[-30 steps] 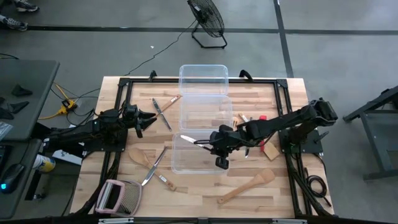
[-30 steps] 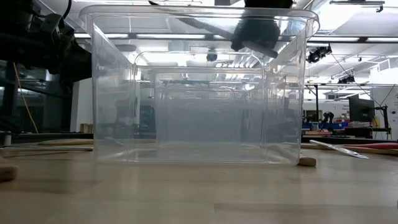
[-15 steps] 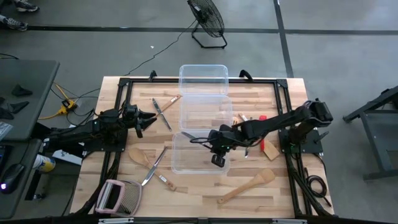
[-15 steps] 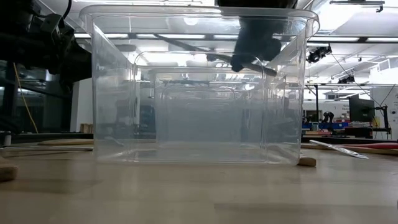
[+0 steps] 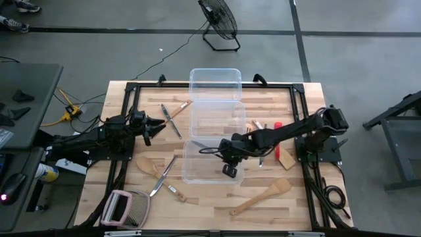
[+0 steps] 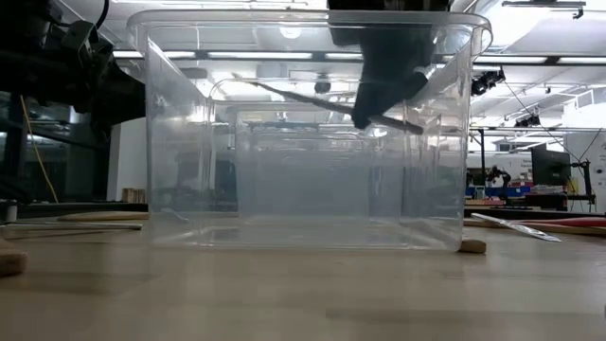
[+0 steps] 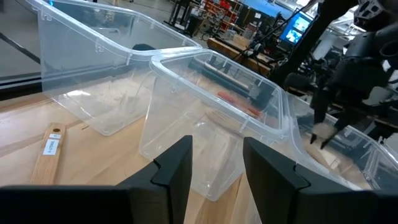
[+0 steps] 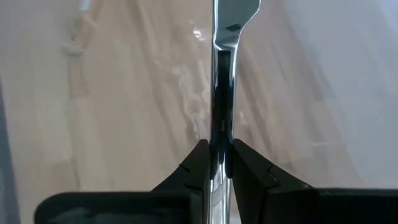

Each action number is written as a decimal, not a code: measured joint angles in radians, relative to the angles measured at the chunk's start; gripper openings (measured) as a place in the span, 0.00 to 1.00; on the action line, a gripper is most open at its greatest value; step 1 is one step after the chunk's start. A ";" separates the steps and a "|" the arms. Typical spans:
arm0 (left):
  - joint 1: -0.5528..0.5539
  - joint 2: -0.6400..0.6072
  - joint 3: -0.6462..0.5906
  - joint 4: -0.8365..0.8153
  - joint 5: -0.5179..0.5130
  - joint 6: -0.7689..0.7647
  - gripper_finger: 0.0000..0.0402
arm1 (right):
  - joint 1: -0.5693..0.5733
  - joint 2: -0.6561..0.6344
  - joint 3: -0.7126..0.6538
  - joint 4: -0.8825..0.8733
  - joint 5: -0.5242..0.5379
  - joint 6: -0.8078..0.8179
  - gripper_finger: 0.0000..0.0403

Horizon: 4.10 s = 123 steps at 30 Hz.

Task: Pick & Place Kitchen Items
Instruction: Put the silver knife into the bottom transparent bin

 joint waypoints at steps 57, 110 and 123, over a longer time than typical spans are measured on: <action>0.000 0.000 0.000 0.000 0.000 0.000 0.36 | 0.003 -0.017 -0.001 0.034 -0.170 -0.064 0.20; 0.000 0.000 0.000 0.000 0.000 0.000 0.36 | -0.326 -0.503 -0.494 -0.368 0.180 0.735 0.53; 0.000 0.000 0.000 0.000 0.000 0.000 0.36 | -0.339 -0.306 -0.497 -0.275 0.037 0.909 0.53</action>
